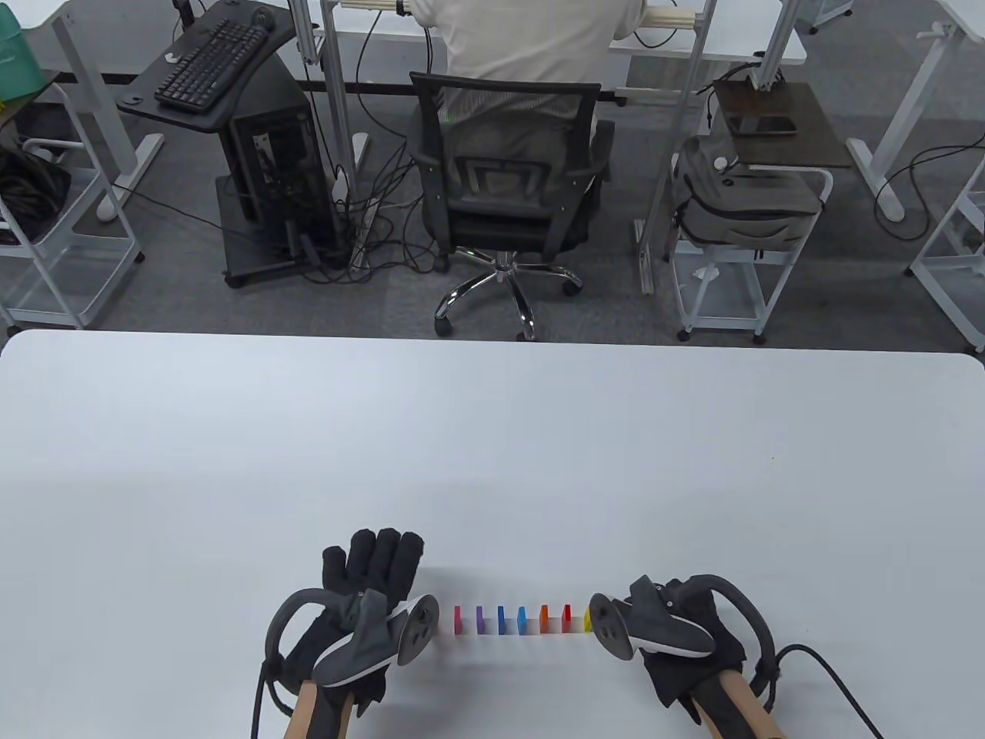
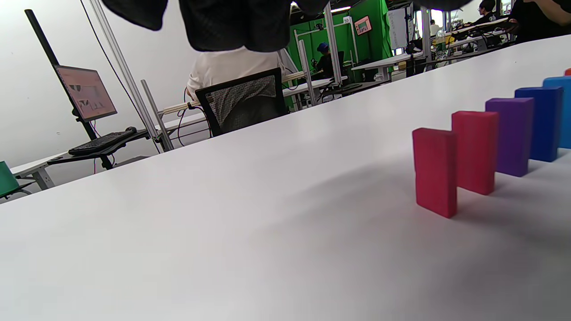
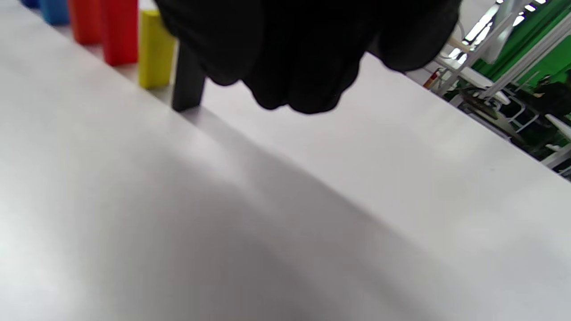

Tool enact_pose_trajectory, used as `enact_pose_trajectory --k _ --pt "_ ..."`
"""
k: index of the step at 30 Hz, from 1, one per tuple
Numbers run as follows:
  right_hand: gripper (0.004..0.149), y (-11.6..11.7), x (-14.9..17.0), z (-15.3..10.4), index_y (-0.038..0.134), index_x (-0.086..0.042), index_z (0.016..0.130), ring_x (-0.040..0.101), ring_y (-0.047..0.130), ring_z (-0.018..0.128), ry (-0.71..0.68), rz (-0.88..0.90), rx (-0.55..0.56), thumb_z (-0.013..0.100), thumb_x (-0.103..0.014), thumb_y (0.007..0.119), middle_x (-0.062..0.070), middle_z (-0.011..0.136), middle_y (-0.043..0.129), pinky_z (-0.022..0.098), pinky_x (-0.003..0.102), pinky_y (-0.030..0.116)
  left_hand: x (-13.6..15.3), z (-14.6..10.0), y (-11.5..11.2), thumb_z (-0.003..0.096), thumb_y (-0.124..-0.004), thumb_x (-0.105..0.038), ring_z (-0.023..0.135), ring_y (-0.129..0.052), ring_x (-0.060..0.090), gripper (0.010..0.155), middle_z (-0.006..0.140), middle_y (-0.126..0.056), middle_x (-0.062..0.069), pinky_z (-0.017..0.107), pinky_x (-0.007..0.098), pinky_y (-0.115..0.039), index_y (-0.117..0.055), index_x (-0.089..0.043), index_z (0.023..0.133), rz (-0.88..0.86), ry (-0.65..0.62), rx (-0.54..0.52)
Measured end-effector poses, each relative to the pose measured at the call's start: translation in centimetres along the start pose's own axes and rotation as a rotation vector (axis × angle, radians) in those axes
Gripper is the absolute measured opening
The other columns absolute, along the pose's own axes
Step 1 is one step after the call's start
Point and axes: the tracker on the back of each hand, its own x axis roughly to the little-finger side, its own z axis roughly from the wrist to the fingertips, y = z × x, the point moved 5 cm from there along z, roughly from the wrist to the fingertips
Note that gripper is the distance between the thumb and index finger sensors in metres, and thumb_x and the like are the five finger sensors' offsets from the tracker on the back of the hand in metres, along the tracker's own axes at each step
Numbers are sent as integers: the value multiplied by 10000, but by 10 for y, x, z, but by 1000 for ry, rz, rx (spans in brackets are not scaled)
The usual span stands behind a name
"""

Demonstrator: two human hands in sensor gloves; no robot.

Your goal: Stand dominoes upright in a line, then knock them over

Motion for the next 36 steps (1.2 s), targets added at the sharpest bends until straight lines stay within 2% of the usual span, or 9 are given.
enact_pose_trajectory --k 2,4,6,8,12,17,21,25,36 --pt "466 -24 -22 -2 606 -283 1033 292 836 870 -135 138 139 585 -206 710 24 975 793 715 615 603 0 1 -2 517 -531 -597 1135 -556 400 803 1244 -501 120 779 617 -499 -285 -202 1172 -5 1 8" --pt "461 -48 -33 -12 608 -282 1028 293 833 872 -189 206 245 585 -206 710 23 975 790 715 614 601 0 1 -2 517 -530 -597 1134 -553 402 802 1245 -495 119 779 617 -497 -285 -203 1172 -12 0 9" --pt "472 -60 -31 -20 602 -271 1035 288 836 872 -176 191 346 580 -218 716 22 977 788 712 613 609 1 0 0 517 -529 -596 1134 -549 406 804 1245 -490 126 778 619 -496 -283 -199 1173 -16 4 -4" --pt "484 -61 -22 -23 594 -261 1044 295 833 879 -138 200 380 578 -233 722 27 987 783 712 618 607 2 -1 1 518 -528 -597 1134 -550 407 804 1245 -490 124 778 619 -497 -283 -199 1173 -30 6 -12" --pt "520 -56 -7 -25 555 -227 1076 343 791 930 -90 245 390 584 -263 722 70 1043 735 713 642 585 3 -1 3 519 -527 -597 1135 -545 409 800 1247 -480 128 778 622 -495 -284 -207 1174 -54 5 -25" --pt "618 -50 12 -29 458 -180 1131 475 645 1039 19 254 462 594 -359 706 155 1145 609 703 750 462 3 -2 9 518 -527 -611 1137 -541 418 805 1250 -463 140 774 643 -486 -277 -225 1178 -71 27 -87" --pt "815 -38 26 -21 272 -116 1183 603 425 1084 117 215 461 590 -532 647 252 1226 375 662 831 360 11 1 10 504 -536 -691 1143 -447 508 866 1274 -341 186 756 707 -446 -207 -270 1186 -80 87 -128" --pt "906 -25 40 -11 157 -81 1182 668 283 1066 188 208 437 588 -591 614 303 1233 215 626 873 297 20 6 2 498 -537 -729 1128 -381 581 888 1283 -249 201 734 754 -421 -157 -312 1184 -64 141 -110" --pt "904 -15 48 1 147 -97 1179 676 264 1059 192 213 395 585 -602 604 309 1231 200 627 870 281 17 14 -20 480 -529 -752 1120 -336 605 933 1276 -184 211 730 765 -390 -99 -291 1168 0 127 -15"
